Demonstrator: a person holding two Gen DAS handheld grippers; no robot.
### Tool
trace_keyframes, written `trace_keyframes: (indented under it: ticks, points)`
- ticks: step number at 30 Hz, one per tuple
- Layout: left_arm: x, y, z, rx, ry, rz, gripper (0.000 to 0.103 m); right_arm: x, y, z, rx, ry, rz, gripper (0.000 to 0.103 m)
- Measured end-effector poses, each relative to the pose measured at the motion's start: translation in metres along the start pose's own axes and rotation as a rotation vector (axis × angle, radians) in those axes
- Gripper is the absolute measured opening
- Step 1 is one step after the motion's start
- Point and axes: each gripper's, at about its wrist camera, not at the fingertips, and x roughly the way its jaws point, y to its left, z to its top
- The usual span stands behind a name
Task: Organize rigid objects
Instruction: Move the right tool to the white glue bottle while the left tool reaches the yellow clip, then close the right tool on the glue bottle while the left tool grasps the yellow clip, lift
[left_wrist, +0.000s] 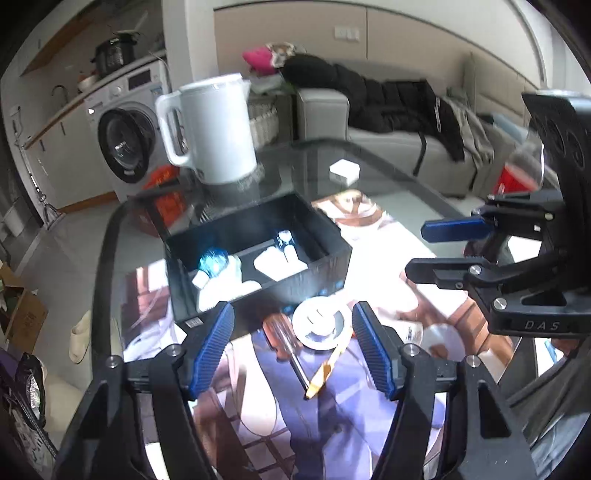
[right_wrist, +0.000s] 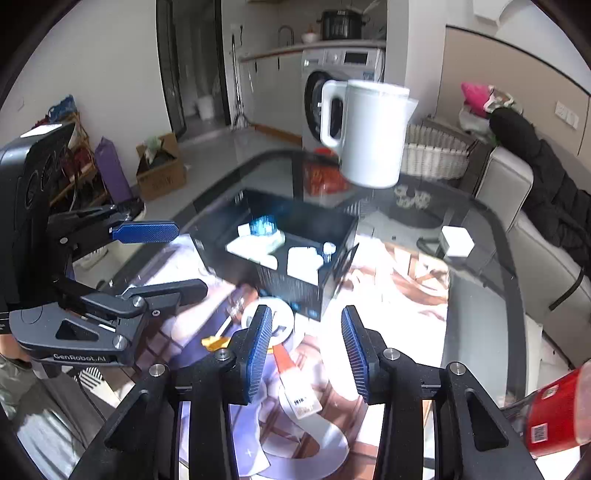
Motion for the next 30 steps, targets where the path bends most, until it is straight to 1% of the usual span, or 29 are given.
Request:
trace_keyframes:
  ticks: [4,7,8,9,12,16,17,19,21,22,23,24,29,30]
  points:
    - [0.026,-0.01,-0.013,0.032,0.074,-0.004,0.061,0.023,-0.004,-0.013,-0.007,0.081,0.009,0.04]
    - [0.042,-0.02,-0.022,0.066,0.128,-0.033,0.057,0.043,-0.005,-0.022,-0.01,0.144,0.023,0.04]
    - [0.047,-0.024,-0.025,0.08,0.151,-0.045,0.055,0.047,-0.004,-0.025,-0.016,0.161,0.024,0.04]
    - [0.052,-0.027,-0.028,0.09,0.166,-0.053,0.052,0.052,-0.004,-0.029,-0.022,0.178,0.024,0.04]
    - [0.063,-0.031,-0.034,0.108,0.198,-0.057,0.05,0.064,-0.001,-0.037,-0.044,0.216,0.024,0.04]
    - [0.068,-0.036,-0.032,0.13,0.208,-0.064,0.043,0.074,0.001,-0.044,-0.051,0.249,0.036,0.04]
    - [0.068,-0.037,-0.032,0.13,0.214,-0.075,0.038,0.076,0.002,-0.045,-0.054,0.256,0.037,0.04]
    - [0.071,-0.038,-0.033,0.133,0.229,-0.089,0.034,0.082,0.002,-0.047,-0.056,0.268,0.041,0.04]
    - [0.074,-0.04,-0.035,0.15,0.246,-0.093,0.019,0.087,0.003,-0.049,-0.067,0.284,0.04,0.04]
    - [0.074,-0.039,-0.036,0.153,0.247,-0.099,0.017,0.09,0.004,-0.049,-0.071,0.29,0.043,0.04]
    - [0.073,-0.04,-0.036,0.153,0.25,-0.1,0.011,0.093,0.005,-0.05,-0.074,0.294,0.043,0.04]
    - [0.072,-0.038,-0.036,0.152,0.254,-0.104,0.008,0.094,0.006,-0.05,-0.079,0.299,0.045,0.04]
    - [0.066,-0.03,-0.042,0.137,0.258,-0.109,0.008,0.099,0.015,-0.049,-0.103,0.307,0.05,0.04]
    - [0.064,-0.028,-0.044,0.132,0.261,-0.11,0.007,0.1,0.016,-0.048,-0.101,0.308,0.053,0.034]
